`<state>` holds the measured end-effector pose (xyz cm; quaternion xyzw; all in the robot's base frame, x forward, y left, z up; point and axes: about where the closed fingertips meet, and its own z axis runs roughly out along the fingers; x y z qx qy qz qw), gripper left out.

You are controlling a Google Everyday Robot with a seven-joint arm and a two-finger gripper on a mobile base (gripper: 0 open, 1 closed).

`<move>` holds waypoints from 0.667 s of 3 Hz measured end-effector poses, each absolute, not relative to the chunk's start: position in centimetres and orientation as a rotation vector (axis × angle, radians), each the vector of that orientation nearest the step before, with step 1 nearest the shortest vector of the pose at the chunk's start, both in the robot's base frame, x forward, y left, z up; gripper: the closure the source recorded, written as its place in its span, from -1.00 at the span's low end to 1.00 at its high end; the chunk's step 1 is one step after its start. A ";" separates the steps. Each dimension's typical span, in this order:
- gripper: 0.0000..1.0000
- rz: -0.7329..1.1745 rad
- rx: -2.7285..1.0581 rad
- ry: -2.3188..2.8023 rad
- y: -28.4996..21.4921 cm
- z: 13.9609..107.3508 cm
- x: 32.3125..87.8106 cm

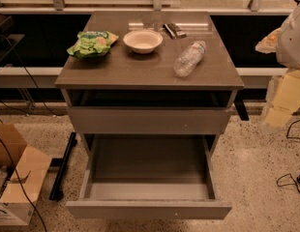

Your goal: Place green rice chip bag into middle drawer

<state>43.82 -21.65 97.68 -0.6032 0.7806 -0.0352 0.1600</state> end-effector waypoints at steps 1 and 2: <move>-1.00 -0.101 -1.723 2.230 -21.6 97.7 43.8; -1.00 -0.087 -1.750 2.130 -19.4 98.6 45.5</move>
Offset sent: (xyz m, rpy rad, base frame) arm 0.0389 0.0531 0.0170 0.0872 -0.0964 0.1476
